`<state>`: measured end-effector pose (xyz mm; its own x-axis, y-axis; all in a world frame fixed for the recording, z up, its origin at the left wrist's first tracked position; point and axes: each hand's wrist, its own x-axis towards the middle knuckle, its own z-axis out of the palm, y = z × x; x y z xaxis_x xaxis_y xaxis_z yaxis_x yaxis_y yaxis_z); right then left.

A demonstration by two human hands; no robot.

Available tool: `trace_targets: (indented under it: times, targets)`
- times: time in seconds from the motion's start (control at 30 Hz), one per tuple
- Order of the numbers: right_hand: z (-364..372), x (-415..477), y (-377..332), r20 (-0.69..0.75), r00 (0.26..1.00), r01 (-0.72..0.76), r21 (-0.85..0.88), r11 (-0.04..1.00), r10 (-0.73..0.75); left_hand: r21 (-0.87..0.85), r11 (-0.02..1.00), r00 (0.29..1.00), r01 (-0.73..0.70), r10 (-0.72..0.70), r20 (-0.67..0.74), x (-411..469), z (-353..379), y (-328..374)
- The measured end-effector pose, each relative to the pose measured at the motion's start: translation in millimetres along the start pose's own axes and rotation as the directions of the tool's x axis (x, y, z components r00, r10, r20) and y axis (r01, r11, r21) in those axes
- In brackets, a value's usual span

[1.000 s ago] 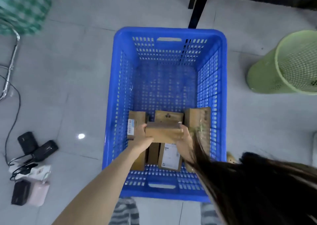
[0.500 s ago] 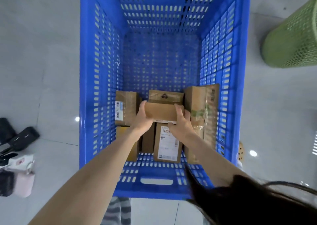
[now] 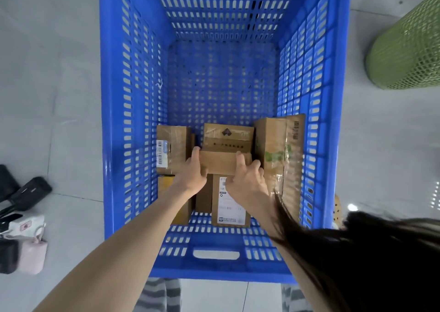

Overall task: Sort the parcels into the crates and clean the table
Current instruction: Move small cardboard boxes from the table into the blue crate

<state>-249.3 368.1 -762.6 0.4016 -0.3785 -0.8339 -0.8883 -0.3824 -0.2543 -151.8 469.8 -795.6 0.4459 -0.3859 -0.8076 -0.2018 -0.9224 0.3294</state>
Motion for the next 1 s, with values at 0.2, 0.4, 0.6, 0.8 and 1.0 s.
trace_targets:
  times: [0.2,0.4,0.6,0.8,1.0]
  targets:
    - [-3,7,-10,0.13,0.986,-0.11,0.034,0.993,0.105,0.145,0.989,1.0,0.015,-0.014,-0.009,5,7,8]
    - [-2,8,-7,0.085,0.99,-0.12,0.031,0.992,0.117,0.313,0.949,0.999,-0.04,0.041,0.006,4,0,5]
    - [4,8,-6,0.12,0.989,-0.079,-0.071,0.994,0.087,0.56,0.793,0.969,-0.238,0.155,0.192,28,-12,19]
    - [14,19,-2,-0.024,0.996,0.081,-0.277,0.957,-0.091,0.385,0.914,0.96,-0.129,0.018,0.28,51,1,36]
    - [31,21,11,-0.12,0.969,0.178,-0.275,0.945,-0.217,0.433,0.895,0.957,-0.108,-0.025,0.29,70,11,35]
